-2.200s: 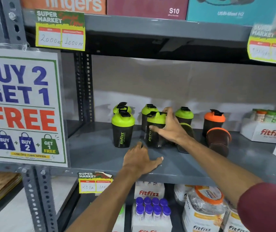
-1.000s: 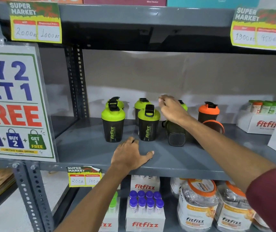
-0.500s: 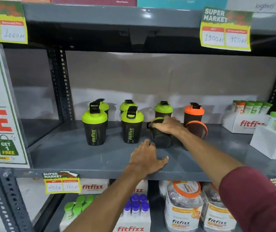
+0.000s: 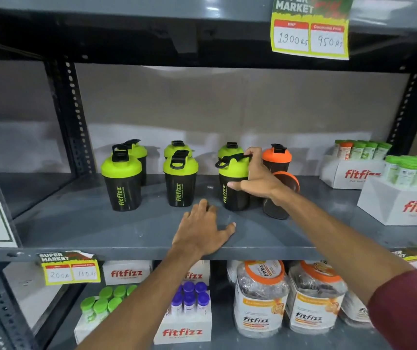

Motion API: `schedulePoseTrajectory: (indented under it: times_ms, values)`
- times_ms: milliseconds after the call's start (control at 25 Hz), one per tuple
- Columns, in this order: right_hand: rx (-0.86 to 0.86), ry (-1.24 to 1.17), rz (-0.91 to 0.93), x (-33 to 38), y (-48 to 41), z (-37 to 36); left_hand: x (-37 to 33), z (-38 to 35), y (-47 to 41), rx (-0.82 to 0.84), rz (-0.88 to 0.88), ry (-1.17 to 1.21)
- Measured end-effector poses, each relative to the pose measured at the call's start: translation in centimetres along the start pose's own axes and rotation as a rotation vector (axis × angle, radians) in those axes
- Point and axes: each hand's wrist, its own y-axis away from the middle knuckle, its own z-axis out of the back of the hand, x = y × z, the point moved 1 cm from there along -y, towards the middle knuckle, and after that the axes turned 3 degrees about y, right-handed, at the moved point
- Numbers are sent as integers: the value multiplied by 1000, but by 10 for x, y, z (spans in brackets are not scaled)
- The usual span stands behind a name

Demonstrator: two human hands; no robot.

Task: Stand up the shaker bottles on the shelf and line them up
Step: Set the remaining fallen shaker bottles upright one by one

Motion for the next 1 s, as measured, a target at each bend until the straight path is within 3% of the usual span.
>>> schedulePoseTrajectory:
  times_ms: [200, 280, 400, 520, 720, 840, 1000]
  values:
    - [60, -86, -68, 3, 17, 13, 0, -1, 0, 0, 9, -3]
    - [-24, -152, -47, 11, 19, 14, 0, -1, 0, 3, 12, -4]
    - [-161, 6, -64, 26, 11, 13, -1, 1, 0, 19, 16, -3]
    - [-169, 220, -117, 36, 3, 14, -1, 2, 1, 19, 16, 9]
    - [-50, 109, -193, 42, -4, 15, 0, 0, 0, 12, 13, 13]
    - [-134, 41, -208, 45, -5, 15, 1, -1, -1, -7, 2, 15]
    - [-197, 179, -223, 40, -5, 12, 2, -2, -1, -8, 0, 22]
